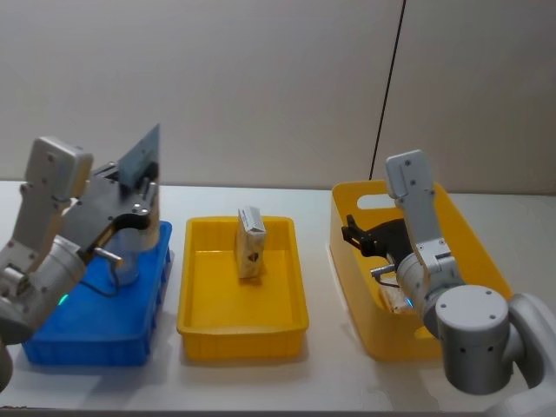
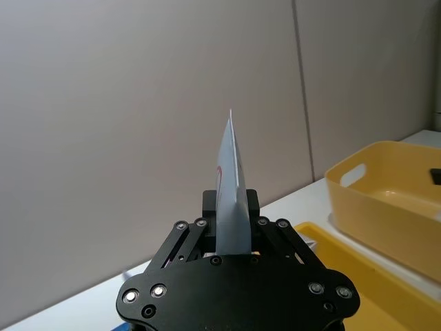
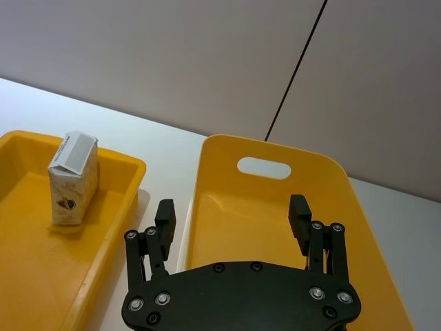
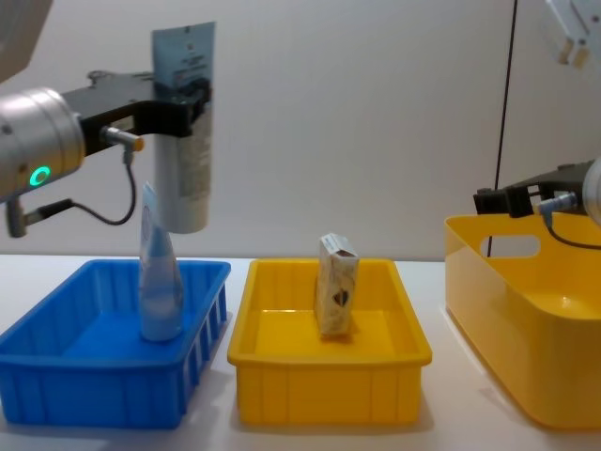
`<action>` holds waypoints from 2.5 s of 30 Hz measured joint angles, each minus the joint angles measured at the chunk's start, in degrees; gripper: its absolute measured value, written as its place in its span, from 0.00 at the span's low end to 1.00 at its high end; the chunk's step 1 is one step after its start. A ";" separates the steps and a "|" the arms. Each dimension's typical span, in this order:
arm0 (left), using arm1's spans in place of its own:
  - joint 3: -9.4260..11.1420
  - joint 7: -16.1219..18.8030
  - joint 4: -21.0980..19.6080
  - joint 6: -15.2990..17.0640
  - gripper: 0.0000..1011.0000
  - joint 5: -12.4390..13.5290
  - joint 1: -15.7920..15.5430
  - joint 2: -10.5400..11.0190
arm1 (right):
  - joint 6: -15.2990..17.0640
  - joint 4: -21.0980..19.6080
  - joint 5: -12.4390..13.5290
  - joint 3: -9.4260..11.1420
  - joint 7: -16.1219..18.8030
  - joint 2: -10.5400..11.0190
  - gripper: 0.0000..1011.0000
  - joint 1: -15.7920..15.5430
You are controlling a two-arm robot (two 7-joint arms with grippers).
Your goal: Bimanual collaborative sorting of washing and personal care products
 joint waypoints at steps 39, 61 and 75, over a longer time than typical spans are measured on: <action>9.47 -13.66 6.29 -5.44 0.19 -1.42 -9.81 -5.42 | 0.31 -2.32 1.24 -0.30 4.80 1.65 0.99 -1.17; 10.05 -14.46 6.85 -5.84 0.19 -1.66 -10.48 -5.85 | -5.82 -7.89 3.83 -2.98 19.19 9.15 0.99 -4.18; 10.14 -14.56 6.94 -5.91 0.19 -1.68 -10.56 -5.92 | -12.33 -5.51 4.25 -5.54 23.56 10.65 0.99 -2.00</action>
